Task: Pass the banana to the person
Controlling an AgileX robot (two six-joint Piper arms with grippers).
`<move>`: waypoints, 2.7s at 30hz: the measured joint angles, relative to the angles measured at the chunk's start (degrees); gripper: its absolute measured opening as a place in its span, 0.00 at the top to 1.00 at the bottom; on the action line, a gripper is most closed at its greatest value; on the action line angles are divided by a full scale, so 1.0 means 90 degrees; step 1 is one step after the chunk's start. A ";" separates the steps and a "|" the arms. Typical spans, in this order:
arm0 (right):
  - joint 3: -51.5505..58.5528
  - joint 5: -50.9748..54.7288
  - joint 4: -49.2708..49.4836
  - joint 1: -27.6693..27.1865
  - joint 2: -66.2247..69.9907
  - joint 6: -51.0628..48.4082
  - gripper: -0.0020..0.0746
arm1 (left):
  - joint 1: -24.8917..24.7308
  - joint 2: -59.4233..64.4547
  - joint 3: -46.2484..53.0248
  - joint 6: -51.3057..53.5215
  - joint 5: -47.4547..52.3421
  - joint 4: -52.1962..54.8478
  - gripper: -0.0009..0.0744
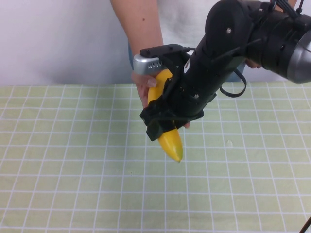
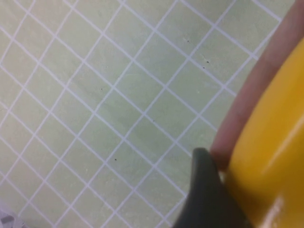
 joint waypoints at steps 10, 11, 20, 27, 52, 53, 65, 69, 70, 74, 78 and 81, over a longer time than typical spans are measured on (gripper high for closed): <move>-0.0207 0.0140 -0.0067 0.0000 -0.0305 -0.0091 0.35 | 0.0000 0.0000 0.0000 0.0000 0.0000 0.0000 0.99; -0.0308 0.0221 -0.0110 0.0000 -0.0362 -0.0091 0.34 | 0.0000 0.0000 0.0000 0.0000 0.0000 0.0000 0.99; -0.1189 0.0792 -0.0421 0.0000 -0.1205 -0.0016 0.40 | 0.0000 0.0000 0.0000 0.0000 0.0000 0.0000 0.99; -0.1189 0.0792 -0.1165 0.0000 -0.2214 0.0143 0.98 | 0.0000 0.0000 0.0000 0.0000 0.0000 0.0000 0.99; 0.4802 0.0458 -0.2219 0.0000 -0.7240 0.1158 0.98 | 0.0000 0.0000 0.0000 0.0000 0.0000 0.0000 0.99; 0.4835 0.0523 -0.2262 0.0000 -0.7315 0.1158 0.98 | 0.0000 0.0000 0.0000 0.0000 0.0000 0.0000 0.99; 0.4846 0.0739 -0.4394 -0.0120 -0.7766 0.1174 0.98 | 0.0000 0.0000 0.0000 0.0000 0.0000 0.0000 0.99; 0.4846 0.0785 -0.4488 -0.0702 -0.7984 0.1174 0.98 | 0.0000 0.0000 0.0000 0.0000 0.0000 0.0000 0.99; 0.4846 0.0742 -0.4563 -0.0893 -0.8041 0.1174 0.98 | 0.0000 0.0000 0.0000 0.0000 0.0000 0.0000 0.99; 0.5163 -0.0443 -0.4308 -0.1703 -0.8321 0.1162 0.98 | 0.0000 0.0000 0.0000 0.0000 0.0000 0.0000 0.99; 0.6122 -0.2402 -0.3228 -0.2574 -0.8884 0.1162 0.98 | 0.0000 0.0000 0.0000 0.0000 0.0000 0.0000 0.99; 0.7290 -0.4018 -0.2899 -0.3183 -0.9406 0.1150 0.98 | 0.0000 0.0000 0.0000 0.0000 0.0000 0.0000 0.99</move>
